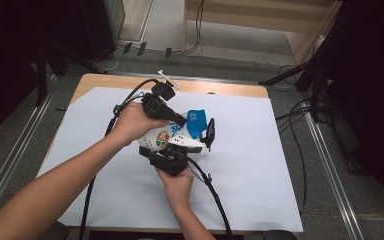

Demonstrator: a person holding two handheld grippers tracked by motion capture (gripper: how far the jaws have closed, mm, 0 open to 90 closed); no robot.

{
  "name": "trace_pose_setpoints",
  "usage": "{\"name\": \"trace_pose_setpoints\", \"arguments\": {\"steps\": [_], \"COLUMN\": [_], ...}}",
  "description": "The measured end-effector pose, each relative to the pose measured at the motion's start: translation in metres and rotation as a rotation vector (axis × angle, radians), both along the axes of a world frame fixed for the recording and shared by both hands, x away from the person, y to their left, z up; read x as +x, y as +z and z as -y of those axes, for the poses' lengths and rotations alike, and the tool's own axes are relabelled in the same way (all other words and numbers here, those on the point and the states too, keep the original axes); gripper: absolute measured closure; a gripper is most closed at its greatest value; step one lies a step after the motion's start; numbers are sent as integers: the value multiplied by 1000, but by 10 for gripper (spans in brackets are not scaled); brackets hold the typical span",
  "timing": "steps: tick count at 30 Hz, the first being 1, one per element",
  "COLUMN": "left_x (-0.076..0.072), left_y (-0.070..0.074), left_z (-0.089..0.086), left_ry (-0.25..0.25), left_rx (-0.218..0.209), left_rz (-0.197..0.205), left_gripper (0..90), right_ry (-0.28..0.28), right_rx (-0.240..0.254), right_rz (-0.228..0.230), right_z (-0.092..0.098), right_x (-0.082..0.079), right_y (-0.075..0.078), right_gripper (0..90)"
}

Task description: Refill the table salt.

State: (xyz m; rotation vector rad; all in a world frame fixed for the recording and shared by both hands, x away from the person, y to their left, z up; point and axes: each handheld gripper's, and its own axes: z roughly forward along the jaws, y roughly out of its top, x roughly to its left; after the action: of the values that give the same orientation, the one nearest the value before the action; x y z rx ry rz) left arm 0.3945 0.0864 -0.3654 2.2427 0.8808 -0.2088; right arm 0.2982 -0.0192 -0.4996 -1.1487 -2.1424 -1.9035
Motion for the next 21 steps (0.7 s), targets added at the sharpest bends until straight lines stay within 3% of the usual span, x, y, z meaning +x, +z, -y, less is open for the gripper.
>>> {"name": "trace_pose_setpoints", "arguments": {"steps": [21], "left_x": [1], "left_y": [0], "left_z": [1], "left_ry": [-2], "left_rx": [-10], "left_rz": [-3], "left_gripper": [900], "right_ry": [-12], "right_rx": [-8], "right_rz": [17], "right_z": [-1], "right_x": [-1], "right_y": [3], "right_gripper": [671]}}
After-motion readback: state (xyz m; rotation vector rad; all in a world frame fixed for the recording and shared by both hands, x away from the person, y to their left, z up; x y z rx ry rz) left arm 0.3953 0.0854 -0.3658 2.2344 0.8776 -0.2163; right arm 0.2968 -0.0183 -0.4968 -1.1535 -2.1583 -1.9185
